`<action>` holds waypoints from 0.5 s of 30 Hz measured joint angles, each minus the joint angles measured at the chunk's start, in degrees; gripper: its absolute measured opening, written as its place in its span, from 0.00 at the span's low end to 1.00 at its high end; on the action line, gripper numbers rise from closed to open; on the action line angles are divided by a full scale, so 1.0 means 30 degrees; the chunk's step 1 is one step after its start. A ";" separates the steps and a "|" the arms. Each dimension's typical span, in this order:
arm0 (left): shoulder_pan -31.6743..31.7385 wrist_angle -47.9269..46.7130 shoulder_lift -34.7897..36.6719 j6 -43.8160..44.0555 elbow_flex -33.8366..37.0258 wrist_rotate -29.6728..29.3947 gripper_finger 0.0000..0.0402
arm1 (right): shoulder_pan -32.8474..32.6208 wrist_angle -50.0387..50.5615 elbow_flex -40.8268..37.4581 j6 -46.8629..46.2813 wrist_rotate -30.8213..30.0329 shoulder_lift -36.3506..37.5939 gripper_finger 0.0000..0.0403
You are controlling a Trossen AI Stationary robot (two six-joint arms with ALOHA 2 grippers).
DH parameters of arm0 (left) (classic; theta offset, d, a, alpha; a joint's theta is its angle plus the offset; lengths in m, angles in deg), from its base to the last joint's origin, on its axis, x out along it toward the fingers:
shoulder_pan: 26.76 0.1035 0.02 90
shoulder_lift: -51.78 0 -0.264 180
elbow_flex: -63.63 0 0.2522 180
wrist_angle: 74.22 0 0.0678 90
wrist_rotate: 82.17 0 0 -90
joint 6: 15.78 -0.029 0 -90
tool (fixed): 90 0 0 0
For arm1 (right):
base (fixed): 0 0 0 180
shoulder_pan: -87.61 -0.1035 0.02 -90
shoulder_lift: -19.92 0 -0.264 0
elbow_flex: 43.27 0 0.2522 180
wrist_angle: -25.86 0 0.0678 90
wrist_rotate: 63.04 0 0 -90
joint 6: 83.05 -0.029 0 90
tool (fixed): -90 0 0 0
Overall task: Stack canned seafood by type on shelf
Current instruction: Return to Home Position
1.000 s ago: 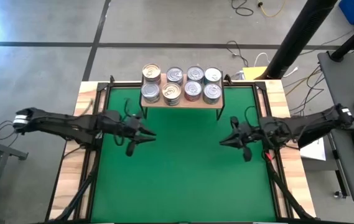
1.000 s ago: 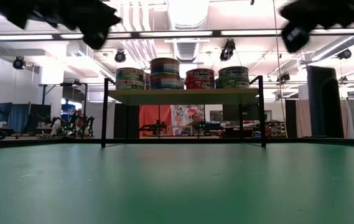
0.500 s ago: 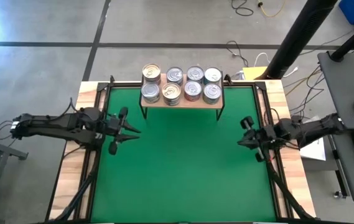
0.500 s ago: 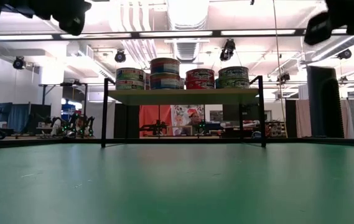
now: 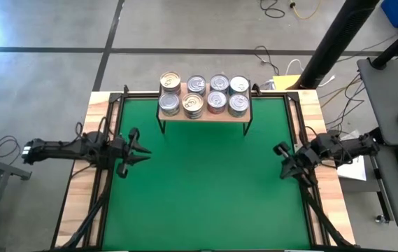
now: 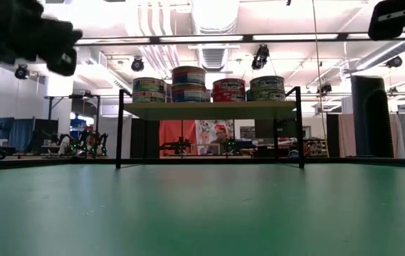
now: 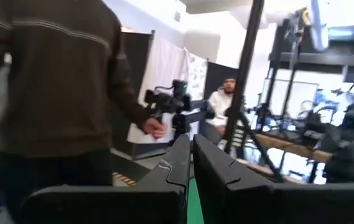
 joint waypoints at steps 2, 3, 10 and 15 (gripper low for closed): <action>0.0000 0.0636 0.1219 0.0606 0.1387 0.0000 0.19 | 0.0000 0.0073 0.0000 0.0173 -0.0584 -0.0112 0.03; 0.0000 0.0194 0.1761 0.0982 0.1723 -0.0062 0.19 | 0.0007 0.0086 0.0000 -0.0140 -0.1005 -0.0133 0.03; 0.0018 -0.2262 0.3128 -0.0793 0.1707 -0.4347 0.19 | 0.0007 0.0925 -0.0007 -0.1643 -0.3716 -0.0156 0.03; 0.0101 -0.1982 0.3100 -0.2574 0.1707 -0.6729 0.19 | 0.0007 0.0581 -0.0015 -0.0063 -0.5344 -0.0068 0.03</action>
